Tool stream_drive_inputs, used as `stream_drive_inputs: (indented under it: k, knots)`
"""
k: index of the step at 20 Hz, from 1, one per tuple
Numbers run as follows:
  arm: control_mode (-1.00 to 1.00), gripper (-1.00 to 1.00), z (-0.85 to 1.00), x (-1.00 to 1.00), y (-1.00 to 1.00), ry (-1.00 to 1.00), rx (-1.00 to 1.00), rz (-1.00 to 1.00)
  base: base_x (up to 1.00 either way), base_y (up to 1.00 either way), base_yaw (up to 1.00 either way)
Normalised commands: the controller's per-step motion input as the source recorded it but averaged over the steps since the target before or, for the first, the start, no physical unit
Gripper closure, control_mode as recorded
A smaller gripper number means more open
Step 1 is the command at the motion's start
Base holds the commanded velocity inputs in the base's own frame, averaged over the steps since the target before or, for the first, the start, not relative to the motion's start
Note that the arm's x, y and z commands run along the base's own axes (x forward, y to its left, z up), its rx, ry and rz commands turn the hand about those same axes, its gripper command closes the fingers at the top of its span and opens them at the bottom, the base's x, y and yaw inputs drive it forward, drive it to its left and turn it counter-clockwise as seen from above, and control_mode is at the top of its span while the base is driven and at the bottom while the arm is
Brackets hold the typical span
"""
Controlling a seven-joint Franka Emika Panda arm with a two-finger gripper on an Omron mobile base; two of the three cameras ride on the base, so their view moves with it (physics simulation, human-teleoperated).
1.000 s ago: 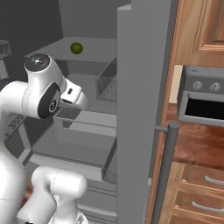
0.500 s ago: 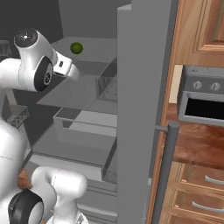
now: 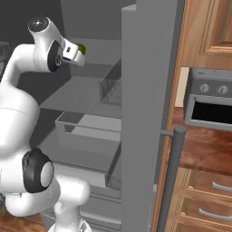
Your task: Grab the limes from the fridge, place them in the blender, close the lid, and turn on the blender to create a marinade.
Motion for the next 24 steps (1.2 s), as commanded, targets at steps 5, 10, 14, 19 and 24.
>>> stream_drive_inputs:
  k: [5, 10, 14, 19, 24]
  knots:
    - [-1.0, -1.0, 0.2, 0.89, 0.01, 0.01, -0.01, -0.01, 0.0, 0.0, 0.0]
    - [-1.0, -1.0, -0.01, 0.8, 0.0, 0.01, -0.1, 0.05, 0.0, 0.0, 0.0]
    - [-1.0, -1.0, -0.02, 0.54, 0.0, 0.06, -0.02, 0.02, 0.0, 0.0, 0.0]
    - [-1.0, -1.0, -0.18, 0.57, 0.0, 0.0, 0.0, 0.0, 0.0, 0.0, 0.0]
    - [-1.0, -1.0, -0.46, 0.07, 0.0, 0.08, -0.02, 0.0, 0.0, 0.0, 0.0]
